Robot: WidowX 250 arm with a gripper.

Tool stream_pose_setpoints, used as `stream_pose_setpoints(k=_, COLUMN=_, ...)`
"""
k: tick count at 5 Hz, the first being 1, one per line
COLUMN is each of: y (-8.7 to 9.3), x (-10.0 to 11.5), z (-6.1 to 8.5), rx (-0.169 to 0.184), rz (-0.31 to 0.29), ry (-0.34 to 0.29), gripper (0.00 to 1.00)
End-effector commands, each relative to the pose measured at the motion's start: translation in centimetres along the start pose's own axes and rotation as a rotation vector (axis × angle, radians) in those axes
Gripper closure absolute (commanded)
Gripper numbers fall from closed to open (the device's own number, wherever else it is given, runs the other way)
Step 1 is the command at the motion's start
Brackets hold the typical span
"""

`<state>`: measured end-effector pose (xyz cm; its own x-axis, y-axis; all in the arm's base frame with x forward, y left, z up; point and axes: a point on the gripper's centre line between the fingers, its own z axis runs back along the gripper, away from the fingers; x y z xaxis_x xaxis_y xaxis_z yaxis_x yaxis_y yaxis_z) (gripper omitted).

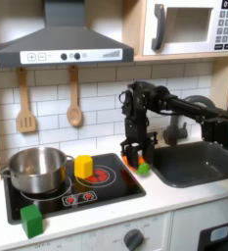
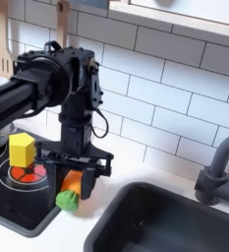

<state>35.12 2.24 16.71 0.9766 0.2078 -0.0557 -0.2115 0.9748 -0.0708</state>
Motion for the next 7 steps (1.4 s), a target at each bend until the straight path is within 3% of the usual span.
stream_pose_setpoints(k=1, y=-0.3, x=-0.4, z=1.1, rx=-0.025, rz=0.005, ry=0.003, gripper=1.0)
stream_pose_setpoints(k=2, y=0.2, x=-1.2, z=2.4, rx=-0.043, rz=0.019, ry=0.005, gripper=1.0)
stream_pose_setpoints(k=4, y=1.2, x=-1.4, z=3.3, rx=-0.042, rz=0.031, ry=-0.03, gripper=1.0)
stream_pose_setpoints(k=7, y=3.7, x=-0.6, z=3.3, rx=-0.024, rz=0.078, ry=-0.038, gripper=1.0)
